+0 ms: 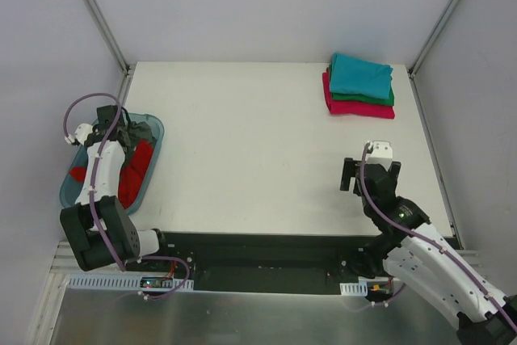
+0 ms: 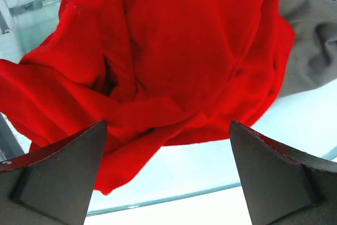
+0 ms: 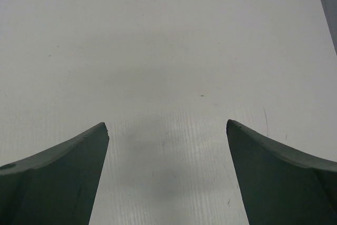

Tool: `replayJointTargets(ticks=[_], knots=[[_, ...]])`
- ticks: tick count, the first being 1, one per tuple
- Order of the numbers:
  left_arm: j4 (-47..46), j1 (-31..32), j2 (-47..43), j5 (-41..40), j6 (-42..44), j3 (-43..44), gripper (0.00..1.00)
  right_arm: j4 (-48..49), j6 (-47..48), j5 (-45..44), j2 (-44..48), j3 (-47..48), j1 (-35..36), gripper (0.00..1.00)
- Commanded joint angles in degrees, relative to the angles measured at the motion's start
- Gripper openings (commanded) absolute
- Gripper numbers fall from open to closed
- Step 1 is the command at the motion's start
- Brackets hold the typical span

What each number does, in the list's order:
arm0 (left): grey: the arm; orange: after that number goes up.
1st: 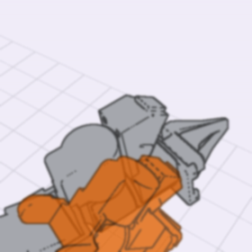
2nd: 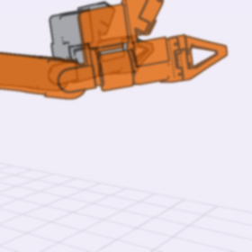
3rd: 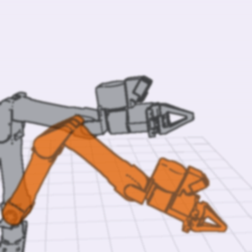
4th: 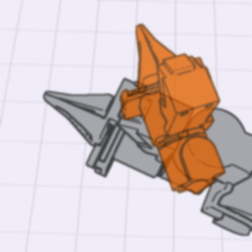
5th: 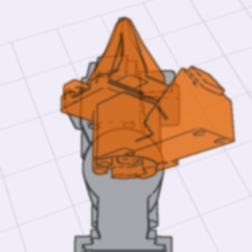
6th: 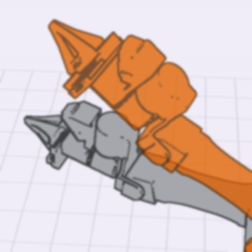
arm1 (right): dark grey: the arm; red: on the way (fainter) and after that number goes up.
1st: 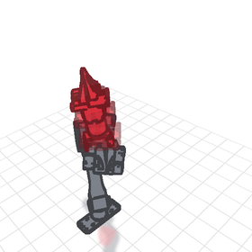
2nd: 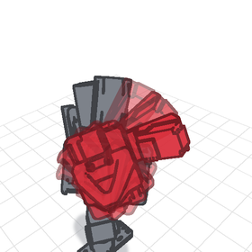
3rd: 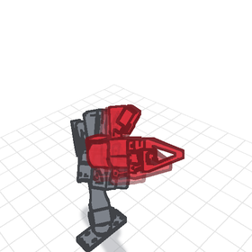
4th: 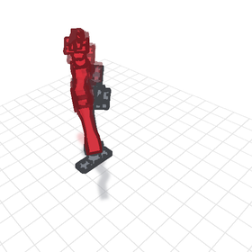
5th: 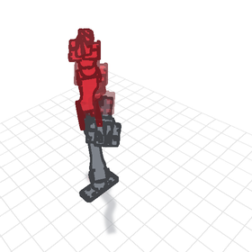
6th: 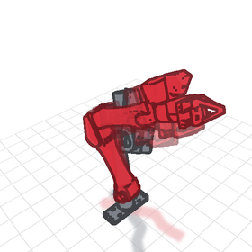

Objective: Fold and stack the t-shirts
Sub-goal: Grab crumpled tshirt from bin with the left arm

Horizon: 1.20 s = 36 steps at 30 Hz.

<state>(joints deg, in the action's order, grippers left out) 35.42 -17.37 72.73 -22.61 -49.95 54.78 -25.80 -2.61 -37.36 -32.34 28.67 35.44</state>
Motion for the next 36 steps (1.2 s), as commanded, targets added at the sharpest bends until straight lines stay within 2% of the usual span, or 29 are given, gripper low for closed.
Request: replayJointTargets(ticks=[1,3,6,9,10,13,14,19,24,26,29,32,34,36], knots=[[0.8,-0.3,1.6,-6.1,0.9,0.0,0.99,0.8,0.7,-2.3,-2.6,1.8,-0.1,0.96],[0.4,-0.4,2.0,-8.3,0.7,-0.6,0.99,0.5,1.1,-2.5,-3.6,2.1,0.0,0.96],[-1.0,-1.1,3.9,-4.9,1.8,0.0,0.95,0.2,1.1,-2.0,-4.1,2.1,-0.1,0.96],[-1.0,-1.2,6.0,-0.3,2.8,0.5,0.62,1.0,-0.2,-0.3,-4.4,0.5,-0.1,0.96],[-1.0,-1.3,6.5,-0.4,2.7,0.1,0.56,0.8,-1.0,-0.3,-4.5,0.3,-0.1,0.96],[-0.9,-1.6,6.3,-0.8,2.6,-0.6,0.23,-2.1,-3.8,-0.7,-3.9,1.3,-0.1,0.96],[-1.0,-1.6,5.4,0.0,2.3,-0.8,0.01,-2.0,-3.5,-0.8,-3.3,1.6,0.0,0.96],[-1.8,-1.6,-2.7,6.6,1.8,-1.9,0.0,-3.2,-2.0,-2.1,-0.6,4.1,-0.1,0.96],[-3.5,-1.6,-12.6,16.2,0.5,0.3,0.0,0.7,-0.9,-4.3,3.0,0.0,-0.1,0.96],[-2.6,-1.6,-14.8,19.6,1.5,5.5,0.0,2.7,-1.8,-4.8,5.3,-3.1,-0.1,0.96],[-1.4,-1.5,-14.0,25.0,2.1,15.8,0.0,6.3,-3.8,-2.5,9.0,-5.9,-0.1,0.96],[-1.5,0.2,-13.2,29.4,2.8,24.9,0.0,8.9,-4.2,-4.3,13.0,-8.4,-0.1,0.96],[-1.9,4.5,-13.4,27.3,4.5,30.9,0.0,8.8,-5.2,-5.2,15.8,-9.6,-0.1,0.96],[-3.7,12.0,-13.7,23.0,8.2,34.6,0.0,8.8,-6.3,-4.1,17.7,-10.7,-0.1,0.96]])
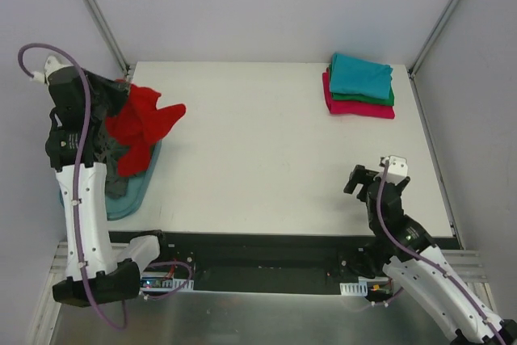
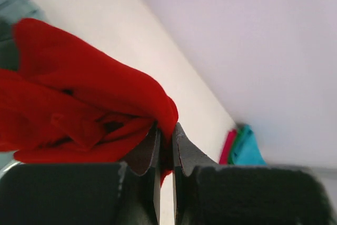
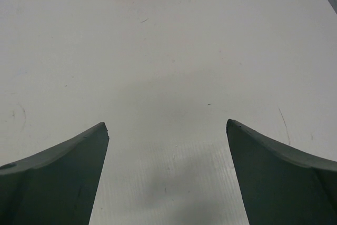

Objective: Fold and stack the t-shirts
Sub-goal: Grab crumpled tshirt from bin with the left arm, then move the tshirt to the center of the board

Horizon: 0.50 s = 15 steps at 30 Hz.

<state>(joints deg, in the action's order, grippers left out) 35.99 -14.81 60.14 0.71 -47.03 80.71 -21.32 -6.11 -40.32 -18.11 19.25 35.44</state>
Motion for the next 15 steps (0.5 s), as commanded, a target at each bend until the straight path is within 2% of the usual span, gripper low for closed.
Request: replayJointTargets(ticks=[1,2,5,7,11,15], knots=[[-6.1,11.7,-1.0,-0.4,6.7,9.8,0.0,4.4,-2.7,0.1,4.1,-1.7,-0.1,0.96],[-7.8,13.7,-0.6,1.2,7.6,10.9,0.0,4.3,-2.4,1.5,4.5,-1.6,-0.1,0.96],[-11.6,18.4,4.2,12.8,10.0,15.4,0.0,2.2,-2.4,3.1,4.5,-0.2,-0.1,0.96],[-12.7,25.1,8.7,17.6,15.9,20.2,0.0,2.3,-2.4,3.8,4.0,-0.2,-0.1,0.96],[-13.1,39.5,15.8,23.8,29.4,25.7,0.0,2.9,-1.5,6.8,2.1,0.0,-0.1,0.96],[-13.2,43.0,16.9,25.5,35.3,22.8,0.0,2.4,-1.8,6.3,0.5,0.4,-0.1,0.96]])
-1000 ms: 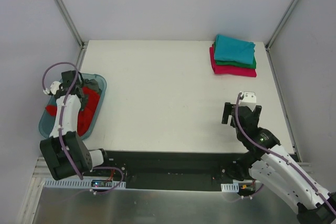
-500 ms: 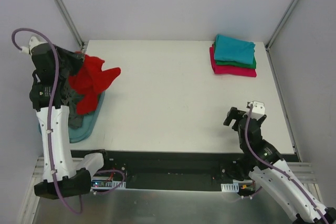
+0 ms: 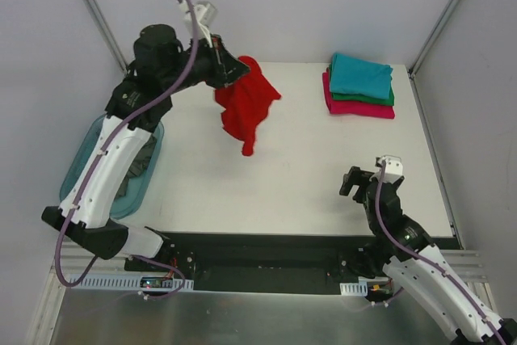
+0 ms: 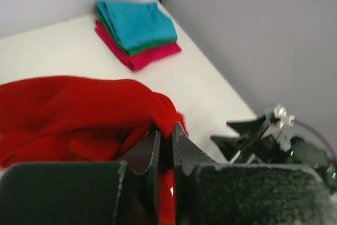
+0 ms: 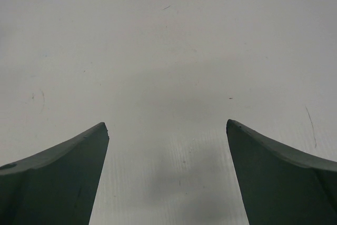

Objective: Fold and stack the t-shirts
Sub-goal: Move the tshirt to the center of the board

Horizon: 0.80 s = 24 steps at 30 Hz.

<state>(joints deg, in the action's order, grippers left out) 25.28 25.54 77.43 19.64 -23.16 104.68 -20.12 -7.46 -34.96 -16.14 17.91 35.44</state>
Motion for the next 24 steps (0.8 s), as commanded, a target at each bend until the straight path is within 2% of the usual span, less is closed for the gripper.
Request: replayJointTargets(ticks=[1,3,4,5,6,8,10,11,13,19,24], knots=[[-2.9,2.9,-0.6,7.0,13.8,-3.7,0.0,1.1,-0.5,1.0,-1.8,1.9,-0.1,0.96],[-4.4,3.0,-1.6,7.2,18.5,-9.6,0.01,0.8,-0.5,1.2,-2.4,2.1,0.0,0.96],[-5.2,3.0,-1.9,5.2,20.4,-12.4,0.11,0.7,-0.5,1.2,-2.8,2.3,-0.1,0.96],[-5.2,3.0,-1.9,0.7,21.1,-15.3,0.3,0.7,-0.6,1.1,-3.0,2.3,-0.1,0.96],[-5.2,3.0,-2.0,-4.4,20.6,-18.2,0.55,0.8,-0.9,1.1,-3.5,2.4,-0.1,0.96],[-4.3,2.9,-1.8,-18.3,17.1,-22.6,0.73,0.7,-0.9,1.0,-4.4,2.7,-0.1,0.96],[-0.5,2.7,-0.9,-32.4,13.3,-24.9,0.85,0.8,-0.7,1.6,-5.2,3.0,-0.1,0.96],[1.0,2.1,-0.8,-36.0,11.4,-25.8,0.89,0.9,-0.6,1.7,-5.7,3.2,-0.1,0.96],[3.1,1.3,-1.5,-37.0,8.9,-28.6,0.94,1.0,-0.6,2.5,-7.3,3.5,-0.1,0.96],[2.1,1.4,-8.7,-24.1,-4.0,-45.1,0.99,0.4,-1.9,2.9,-10.6,4.3,-0.1,0.96],[2.1,1.4,-15.7,-20.4,-14.6,-57.8,0.98,0.6,-4.5,0.9,-10.8,3.4,0.0,0.96]])
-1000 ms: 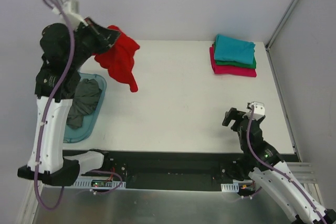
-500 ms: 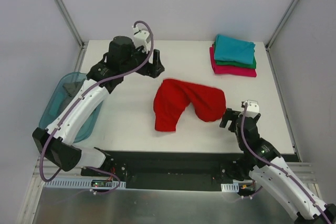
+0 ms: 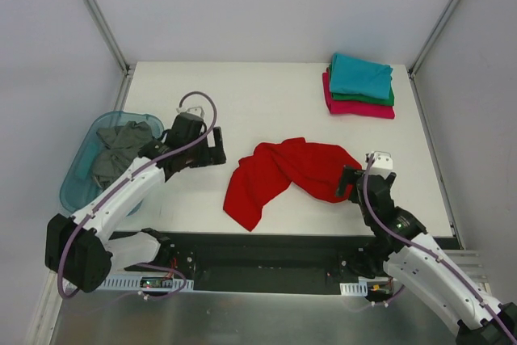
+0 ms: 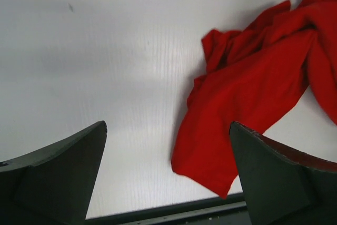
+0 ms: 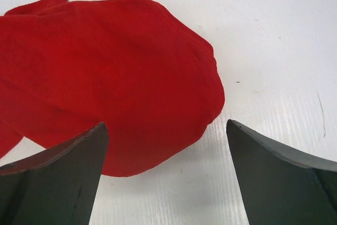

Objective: Fold and stack the t-shirts
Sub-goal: Move the tshirt to the center of the board, then flatten out the tshirt

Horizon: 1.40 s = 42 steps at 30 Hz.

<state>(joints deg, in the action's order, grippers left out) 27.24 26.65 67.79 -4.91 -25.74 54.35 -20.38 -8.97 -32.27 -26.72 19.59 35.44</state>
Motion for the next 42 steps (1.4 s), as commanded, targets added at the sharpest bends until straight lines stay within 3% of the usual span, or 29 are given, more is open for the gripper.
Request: replayJointTargets(ticks=[1,5,11,20,26,28,29,32,35,38,42], knots=[[0.1,0.3,-7.3,6.6,-13.0,-9.4,0.98,1.4,-3.2,-1.7,-0.3,1.3,-0.1,0.96],[0.0,1.2,-10.0,15.4,-14.6,-16.6,0.92,2.6,-2.8,-1.5,-1.0,1.0,-0.1,0.96],[-4.7,4.5,-10.4,19.1,-19.5,-24.3,0.89,2.8,-2.7,-0.9,-1.5,0.9,-0.1,0.96],[-18.4,6.6,-1.0,18.7,-24.4,-28.5,0.6,3.0,-3.0,-0.7,-0.5,-0.2,-0.1,0.96],[-20.0,6.7,8.5,19.8,-23.0,-24.9,0.31,3.6,-3.1,-1.6,-1.6,0.4,-0.1,0.96],[-20.4,6.7,10.4,19.8,-21.9,-23.6,0.14,2.9,-3.1,0.2,-3.1,1.2,-0.1,0.96],[-20.3,6.7,10.8,19.6,-21.3,-23.1,0.0,2.0,-3.6,1.1,-3.9,1.8,-0.1,0.96],[-19.1,6.7,8.3,14.7,-20.7,-22.6,0.0,-0.5,-4.9,3.3,-6.8,4.0,-0.1,0.96],[-12.0,6.6,1.8,2.1,-21.1,-20.7,0.0,-4.2,-5.7,2.5,-10.4,7.2,-0.1,0.96],[0.1,6.1,-5.4,-12.3,-27.2,-18.7,0.0,-4.9,-5.2,3.4,-14.4,10.1,-0.4,0.96],[2.7,3.8,-13.6,-15.9,-27.3,-18.8,0.0,-7.0,-4.9,11.4,-22.0,16.3,-2.2,0.96]])
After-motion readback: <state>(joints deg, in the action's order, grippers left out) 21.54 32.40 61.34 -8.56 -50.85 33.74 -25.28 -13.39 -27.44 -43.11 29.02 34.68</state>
